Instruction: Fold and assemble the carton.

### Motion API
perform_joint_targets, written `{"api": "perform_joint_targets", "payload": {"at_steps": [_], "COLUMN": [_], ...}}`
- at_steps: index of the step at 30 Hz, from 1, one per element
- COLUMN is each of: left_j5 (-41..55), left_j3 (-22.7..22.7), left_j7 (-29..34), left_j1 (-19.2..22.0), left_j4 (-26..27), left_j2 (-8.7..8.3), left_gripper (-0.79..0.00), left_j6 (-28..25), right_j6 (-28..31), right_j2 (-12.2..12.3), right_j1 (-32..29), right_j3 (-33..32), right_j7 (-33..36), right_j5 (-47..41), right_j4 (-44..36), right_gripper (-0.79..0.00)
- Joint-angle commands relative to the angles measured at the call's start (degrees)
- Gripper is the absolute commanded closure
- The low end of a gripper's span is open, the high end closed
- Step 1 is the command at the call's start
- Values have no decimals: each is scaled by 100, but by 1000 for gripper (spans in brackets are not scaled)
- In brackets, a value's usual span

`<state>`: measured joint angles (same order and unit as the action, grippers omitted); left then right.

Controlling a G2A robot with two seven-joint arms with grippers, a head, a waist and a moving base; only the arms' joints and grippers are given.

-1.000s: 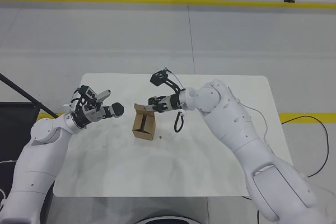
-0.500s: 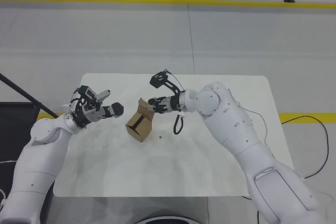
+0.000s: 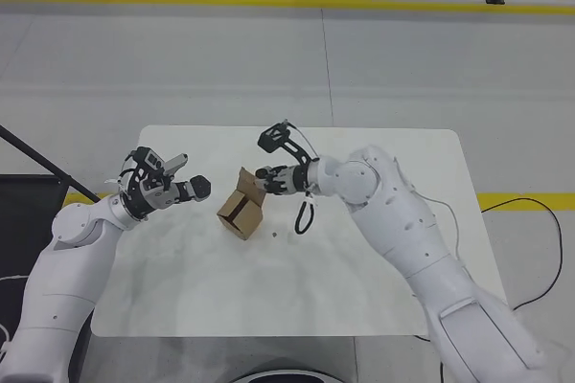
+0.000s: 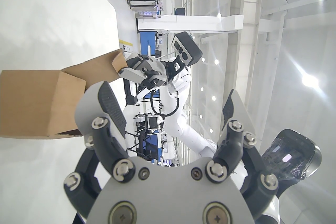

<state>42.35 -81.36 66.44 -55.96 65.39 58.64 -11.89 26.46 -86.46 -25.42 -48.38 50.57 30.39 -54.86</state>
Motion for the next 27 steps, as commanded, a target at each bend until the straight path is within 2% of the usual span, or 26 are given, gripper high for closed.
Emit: {"api": "perform_joint_targets", "payload": {"at_steps": [1,27], "left_j5": [2,-69], "left_j3": [-8,17], "left_j7": [4,-60], "left_j1": [-10,-35], "left_j4": [11,114], "left_j2": [-1,11], "left_gripper": [-785,-785], "left_j6": [-8,37], "right_j6": [-91,-819], "right_j2": [39,589], "right_j1": [-91,-1783], "right_j3": [-49,-1004], "right_j7": [13,47], "right_j5": [94,1030], "right_j4": [-175,-2522], "right_gripper": [0,0]}}
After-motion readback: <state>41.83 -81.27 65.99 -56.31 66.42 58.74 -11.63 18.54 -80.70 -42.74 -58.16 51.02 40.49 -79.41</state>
